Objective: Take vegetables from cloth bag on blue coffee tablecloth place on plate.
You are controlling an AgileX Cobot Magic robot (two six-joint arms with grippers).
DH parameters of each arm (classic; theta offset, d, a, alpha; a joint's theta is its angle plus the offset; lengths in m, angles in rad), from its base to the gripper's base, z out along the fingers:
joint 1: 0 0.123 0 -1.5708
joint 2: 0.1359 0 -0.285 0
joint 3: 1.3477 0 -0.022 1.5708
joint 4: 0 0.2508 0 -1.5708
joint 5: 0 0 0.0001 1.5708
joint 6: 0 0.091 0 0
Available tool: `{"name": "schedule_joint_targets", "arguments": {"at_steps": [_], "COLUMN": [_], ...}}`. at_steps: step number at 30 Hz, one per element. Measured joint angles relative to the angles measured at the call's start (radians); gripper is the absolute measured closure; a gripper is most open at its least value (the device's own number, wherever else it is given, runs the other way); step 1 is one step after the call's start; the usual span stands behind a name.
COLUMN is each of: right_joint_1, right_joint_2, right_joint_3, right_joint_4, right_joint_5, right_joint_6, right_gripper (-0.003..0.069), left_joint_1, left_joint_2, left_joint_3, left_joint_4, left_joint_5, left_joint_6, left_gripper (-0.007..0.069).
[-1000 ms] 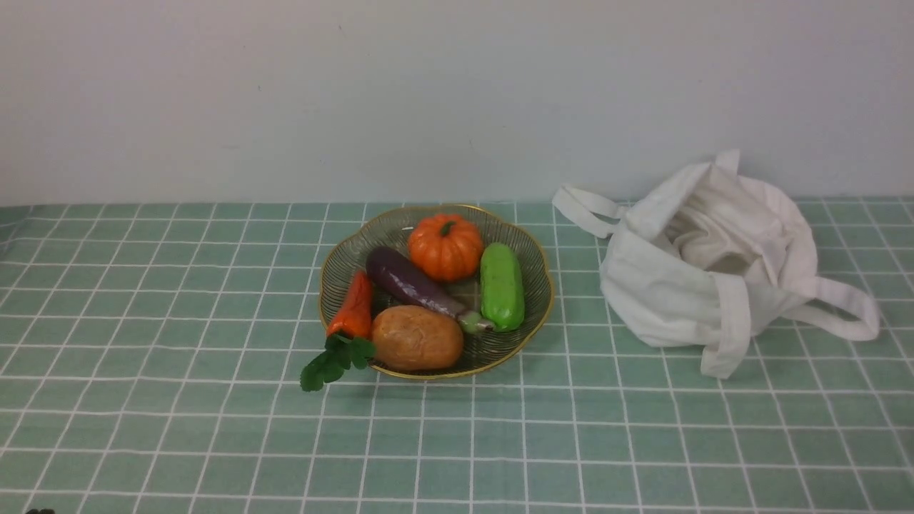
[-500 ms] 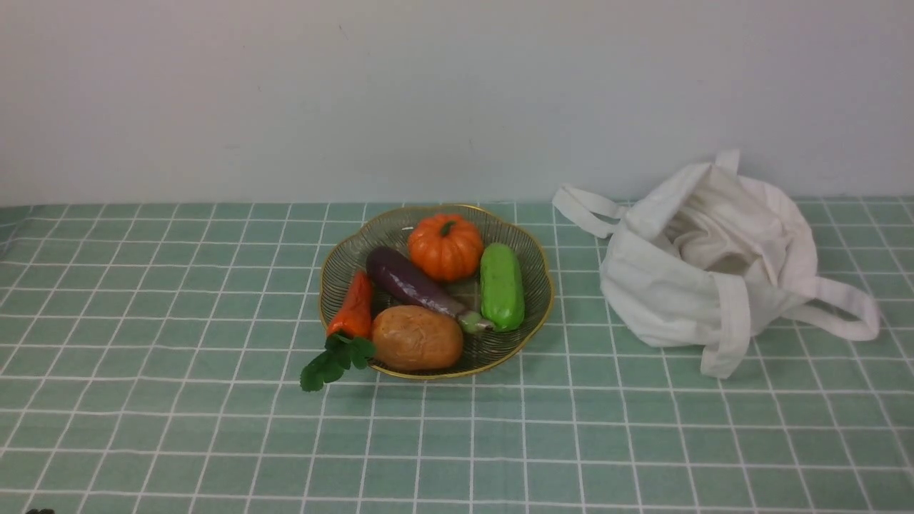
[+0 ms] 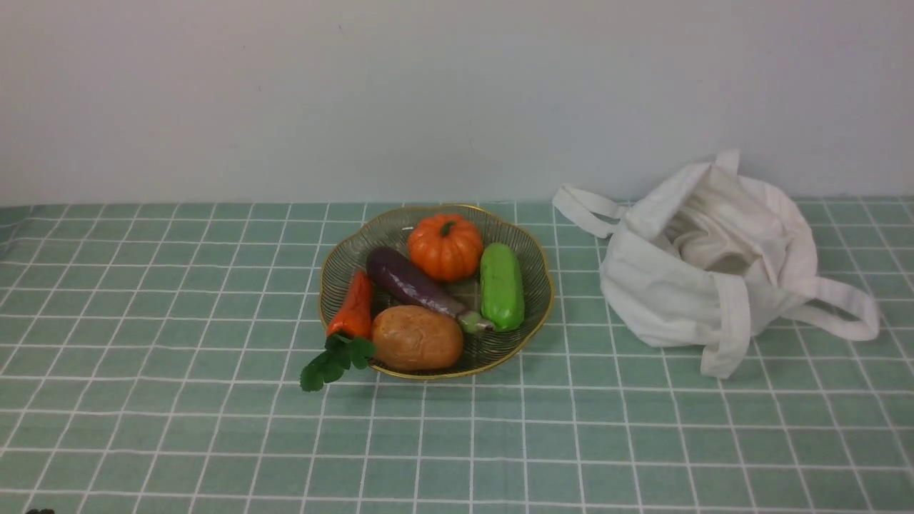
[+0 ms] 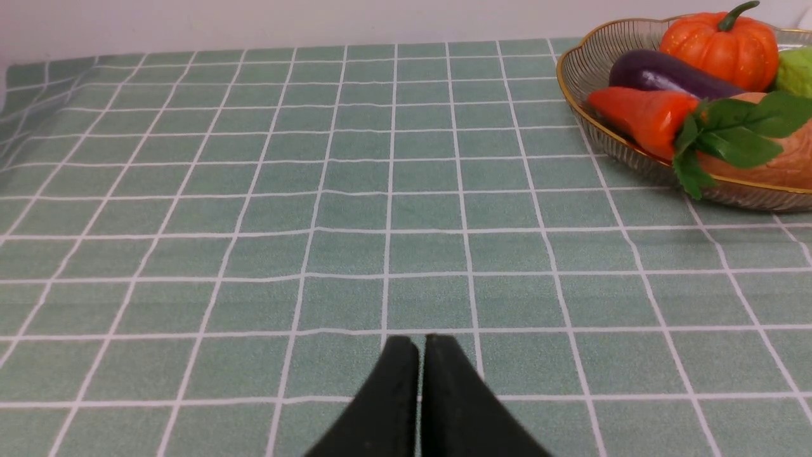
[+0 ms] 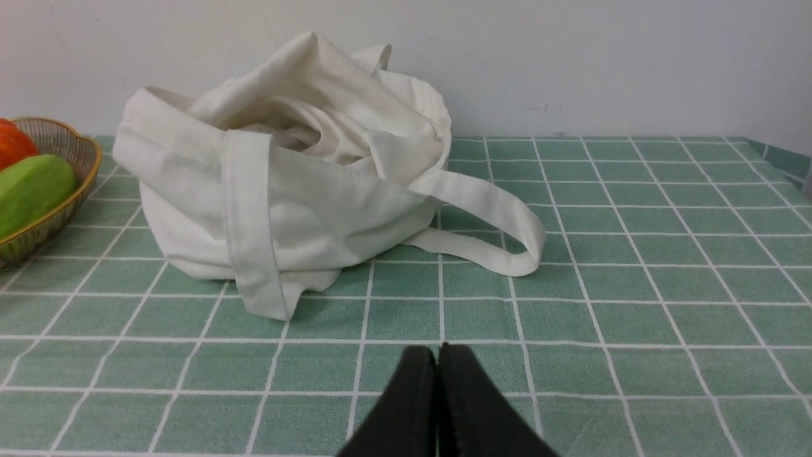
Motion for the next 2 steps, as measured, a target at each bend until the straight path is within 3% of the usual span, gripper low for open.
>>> {"name": "schedule_joint_targets", "arguments": {"at_steps": [2], "right_joint_1": [0.0], "right_joint_2": [0.0], "right_joint_3": [0.0], "right_joint_4": [0.0], "right_joint_5": [0.0], "right_joint_6": [0.0], "right_gripper": [0.0669], "left_joint_1": [0.0], "left_joint_2": [0.0], "left_joint_3": [0.0], "left_joint_4": [0.0], "left_joint_5": [0.0], "left_joint_6": [0.0], "left_gripper": [0.0632]}}
